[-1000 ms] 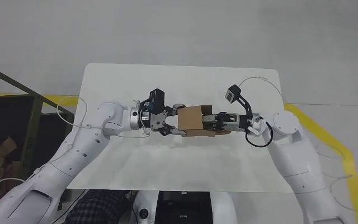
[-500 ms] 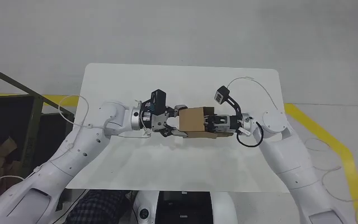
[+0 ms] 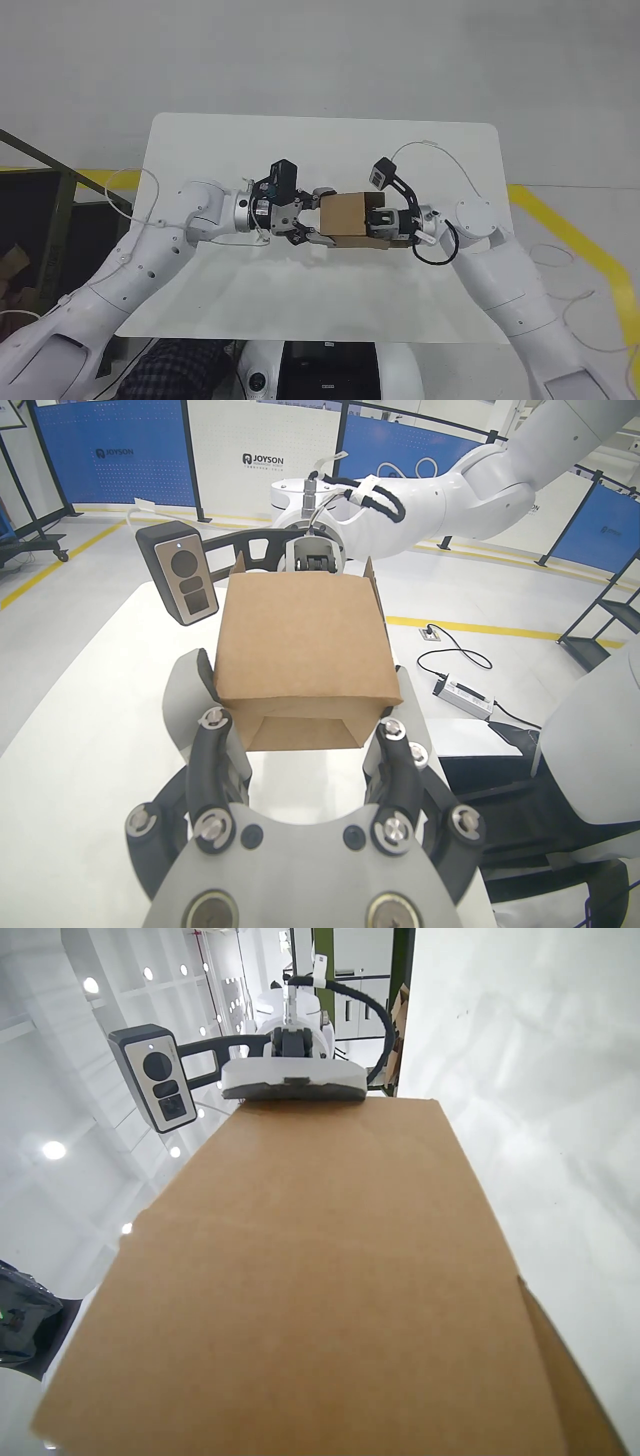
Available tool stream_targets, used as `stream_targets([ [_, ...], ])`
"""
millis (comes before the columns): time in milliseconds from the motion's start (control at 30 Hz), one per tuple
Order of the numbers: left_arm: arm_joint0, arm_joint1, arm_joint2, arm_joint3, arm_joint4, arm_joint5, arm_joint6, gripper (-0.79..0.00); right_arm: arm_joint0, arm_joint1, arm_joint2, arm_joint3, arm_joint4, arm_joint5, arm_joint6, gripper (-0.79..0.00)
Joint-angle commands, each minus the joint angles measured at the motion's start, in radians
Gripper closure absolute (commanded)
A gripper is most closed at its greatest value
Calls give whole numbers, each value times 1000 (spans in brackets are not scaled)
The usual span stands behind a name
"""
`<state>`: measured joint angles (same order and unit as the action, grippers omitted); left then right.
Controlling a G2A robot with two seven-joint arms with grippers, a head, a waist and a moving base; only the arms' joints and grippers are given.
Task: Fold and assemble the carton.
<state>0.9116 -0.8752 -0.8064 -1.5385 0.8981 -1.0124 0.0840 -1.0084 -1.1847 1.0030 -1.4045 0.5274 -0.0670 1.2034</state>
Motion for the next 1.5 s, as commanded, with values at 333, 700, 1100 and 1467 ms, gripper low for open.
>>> stream_targets([
  [333,-7,4,12,3,2,0,14,-320,10,-6,-20,9,0,-7,-13,0],
  [700,-4,10,9,29,0,0,21,-317,-27,20,78,-8,-20,-14,-36,0],
  [1100,17,27,-38,79,2,0,44,-320,-156,68,289,-108,-23,-28,-75,0],
  [1467,33,29,-101,82,28,14,52,-317,-256,80,266,-236,-70,18,-60,0],
])
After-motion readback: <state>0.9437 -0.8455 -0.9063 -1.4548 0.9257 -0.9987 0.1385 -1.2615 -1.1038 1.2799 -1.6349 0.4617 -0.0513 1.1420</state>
